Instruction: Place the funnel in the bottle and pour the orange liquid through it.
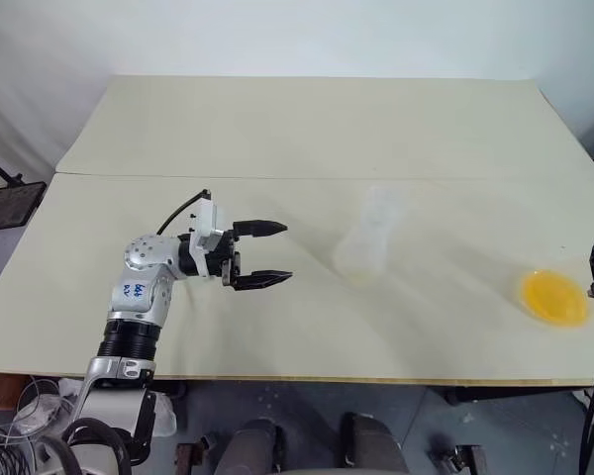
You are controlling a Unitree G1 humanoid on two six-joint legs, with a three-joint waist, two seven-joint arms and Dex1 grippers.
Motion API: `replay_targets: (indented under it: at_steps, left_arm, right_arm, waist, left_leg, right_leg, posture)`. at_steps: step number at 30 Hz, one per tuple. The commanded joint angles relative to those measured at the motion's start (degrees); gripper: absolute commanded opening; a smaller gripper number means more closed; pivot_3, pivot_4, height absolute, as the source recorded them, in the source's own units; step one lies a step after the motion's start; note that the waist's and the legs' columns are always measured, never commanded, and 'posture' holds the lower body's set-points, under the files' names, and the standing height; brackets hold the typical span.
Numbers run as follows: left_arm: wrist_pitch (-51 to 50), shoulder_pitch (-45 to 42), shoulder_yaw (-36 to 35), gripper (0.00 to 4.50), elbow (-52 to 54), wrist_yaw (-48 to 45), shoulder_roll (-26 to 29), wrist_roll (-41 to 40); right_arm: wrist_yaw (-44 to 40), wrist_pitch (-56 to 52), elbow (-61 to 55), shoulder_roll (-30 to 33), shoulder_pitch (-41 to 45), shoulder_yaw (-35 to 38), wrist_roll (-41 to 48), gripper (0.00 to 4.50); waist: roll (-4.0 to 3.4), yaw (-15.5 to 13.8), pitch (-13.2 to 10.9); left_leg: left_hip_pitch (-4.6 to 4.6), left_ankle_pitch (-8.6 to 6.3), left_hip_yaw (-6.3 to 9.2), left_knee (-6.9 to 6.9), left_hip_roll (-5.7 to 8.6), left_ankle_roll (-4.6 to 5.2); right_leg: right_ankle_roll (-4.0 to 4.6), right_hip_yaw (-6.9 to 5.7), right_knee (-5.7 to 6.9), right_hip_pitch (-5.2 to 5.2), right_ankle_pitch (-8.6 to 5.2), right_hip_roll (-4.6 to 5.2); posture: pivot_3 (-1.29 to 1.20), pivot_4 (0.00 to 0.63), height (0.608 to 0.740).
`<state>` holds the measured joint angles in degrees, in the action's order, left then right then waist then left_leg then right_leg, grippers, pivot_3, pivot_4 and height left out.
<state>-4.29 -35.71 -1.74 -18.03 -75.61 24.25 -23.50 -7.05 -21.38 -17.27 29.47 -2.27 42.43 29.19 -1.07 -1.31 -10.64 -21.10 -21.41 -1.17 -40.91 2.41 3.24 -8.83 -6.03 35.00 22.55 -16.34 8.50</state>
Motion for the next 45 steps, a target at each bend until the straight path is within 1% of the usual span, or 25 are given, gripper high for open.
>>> replay_targets:
  at_steps: [1, 2, 5, 6, 10, 13, 16, 22, 25, 29, 35, 39, 45]
  left_arm:
    - [0.25, -0.49, -0.80, 4.50, 1.60, 0.17, 0.76, -1.17]
    - [0.29, -0.50, -0.80, 4.50, 1.56, 0.17, 0.78, -1.16]
    - [0.49, -0.80, -0.73, 4.50, 0.99, 0.07, 0.78, -1.05]
    - [0.62, -0.95, -0.71, 4.50, 0.72, 0.02, 0.78, -1.02]
    - [1.16, -1.78, -0.65, 4.50, -0.68, -0.24, 0.65, -0.84]
    - [1.83, -2.76, -0.52, 4.50, -2.19, -1.01, 0.67, -0.65]
    - [2.99, -5.34, 0.18, 4.50, -5.54, -2.93, 0.84, 0.03]
    - [6.77, -11.63, 0.37, 4.50, -14.34, -6.35, 1.11, 1.45]
    - [7.23, -14.56, 0.20, 4.50, -17.96, -8.20, 1.07, 1.47]
    - [9.48, -19.64, -1.39, 4.50, -24.67, -9.26, 0.35, 1.02]
    - [13.58, -23.54, -3.97, 4.50, -32.05, -11.33, -1.46, 0.18]
    - [14.01, -24.25, -4.42, 4.50, -34.37, -13.16, -2.34, 0.27]
    - [14.82, -24.15, -4.26, 4.50, -36.74, -14.40, -2.25, 1.39]
  right_arm:
    - [0.26, -0.28, -0.47, 1.19, 1.12, 0.57, -0.23, 4.07]
    - [0.33, -0.35, -0.58, 1.07, 1.25, 0.71, -0.18, 3.86]
    - [0.42, -0.72, -0.82, 0.92, 1.61, 0.94, -0.05, 2.86]
    - [0.37, -0.80, -1.09, 0.83, 1.60, 0.97, 0.05, 2.81]
    - [0.10, -2.12, -4.00, 0.30, 0.90, 0.54, 1.11, 2.81]
    - [0.21, -3.62, -8.35, 0.82, 0.66, -0.33, 1.61, 2.81]
    - [-0.79, -7.46, -15.24, 4.66, 1.37, -3.41, 1.53, 2.81]
    - [1.85, -14.34, -22.48, 10.09, 7.01, -9.12, -0.63, 2.81]
    - [2.09, -16.50, -25.07, 12.47, 10.00, -13.50, -2.89, 2.81]
    - [0.79, -17.59, -25.63, 16.69, 14.52, -20.82, -8.17, 2.81]
    - [-0.59, -17.97, -24.88, 19.64, 21.32, -29.82, -15.01, 2.81]
    - [-2.96, -18.38, -23.66, 22.86, 26.85, -37.51, -21.09, 2.81]
    - [-7.00, -15.50, -21.88, 24.71, 31.88, -47.12, -30.62, 2.81]
  waist:
    - [0.00, 0.00, 0.00]
    - [0.00, -0.03, 0.00]
    - [0.00, -0.02, 0.00]
    - [0.00, -0.01, 0.00]
    - [0.00, 0.01, 0.00]
    - [0.00, 0.00, 0.00]
    - [-0.10, 0.02, -0.04]
    - [-0.10, -0.15, -0.05]
    - [-0.07, -0.14, -0.06]
    - [-0.02, -0.13, -0.09]
    - [0.00, -0.03, -0.11]
    - [0.06, 0.13, -0.14]
    - [0.12, 0.02, -0.17]
  left_leg:
    - [0.00, 0.00, 0.00, 0.00, 0.00, 0.00]
    - [0.00, 0.00, 0.01, 0.00, 0.00, 0.00]
    - [-0.01, 0.00, 0.01, 0.00, 0.00, 0.00]
    - [-0.01, 0.00, 0.01, 0.00, 0.00, 0.00]
    - [0.00, 0.00, 0.01, 0.00, -0.01, 0.00]
    - [-0.01, 0.00, 0.01, 0.00, -0.01, 0.00]
    - [-0.01, 0.00, -0.01, 0.00, 0.00, 0.00]
    - [-0.08, 0.00, 0.00, -0.01, 0.00, 0.00]
    - [-0.11, 0.00, 0.02, 0.01, 0.02, 0.01]
    - [-0.19, 0.00, 0.01, -0.01, 0.03, 0.02]
    - [-0.20, 0.00, 0.01, 0.01, 0.03, 0.02]
    - [-0.23, -0.01, -0.01, 0.01, 0.02, 0.04]
    - [-0.30, -0.01, 0.02, -0.01, 0.03, 0.04]
  right_leg:
    - [0.00, 0.00, -0.01, 0.00, 0.00, 0.00]
    - [0.00, 0.00, 0.00, 0.00, 0.00, 0.00]
    - [0.00, 0.00, 0.00, 0.00, 0.00, 0.00]
    - [0.00, 0.00, -0.01, 0.00, 0.00, 0.00]
    - [0.00, -0.01, -0.01, 0.00, 0.00, 0.00]
    - [0.00, -0.01, -0.01, 0.00, 0.00, 0.00]
    - [0.00, 0.00, 0.00, 0.01, 0.00, 0.00]
    - [0.00, -0.06, -0.06, 0.03, 0.00, -0.01]
    - [0.00, -0.08, -0.09, 0.03, 0.00, 0.00]
    - [-0.01, -0.12, -0.11, 0.06, 0.00, 0.00]
    - [-0.01, -0.16, -0.12, 0.08, 0.01, 0.00]
    - [-0.02, -0.17, -0.13, 0.12, 0.01, 0.00]
    - [-0.02, -0.20, -0.13, 0.16, 0.01, 0.01]
  posture:
    - [0.00, 0.150, 0.740]
    - [0.00, 0.150, 0.740]
    - [0.00, 0.150, 0.740]
    - [0.00, 0.150, 0.740]
    - [0.00, 0.150, 0.740]
    - [0.00, 0.150, 0.740]
    - [0.00, 0.150, 0.740]
    - [0.00, 0.150, 0.740]
    - [0.00, 0.150, 0.740]
    - [0.00, 0.150, 0.740]
    - [0.00, 0.150, 0.740]
    - [0.00, 0.150, 0.740]
    - [0.00, 0.150, 0.740]
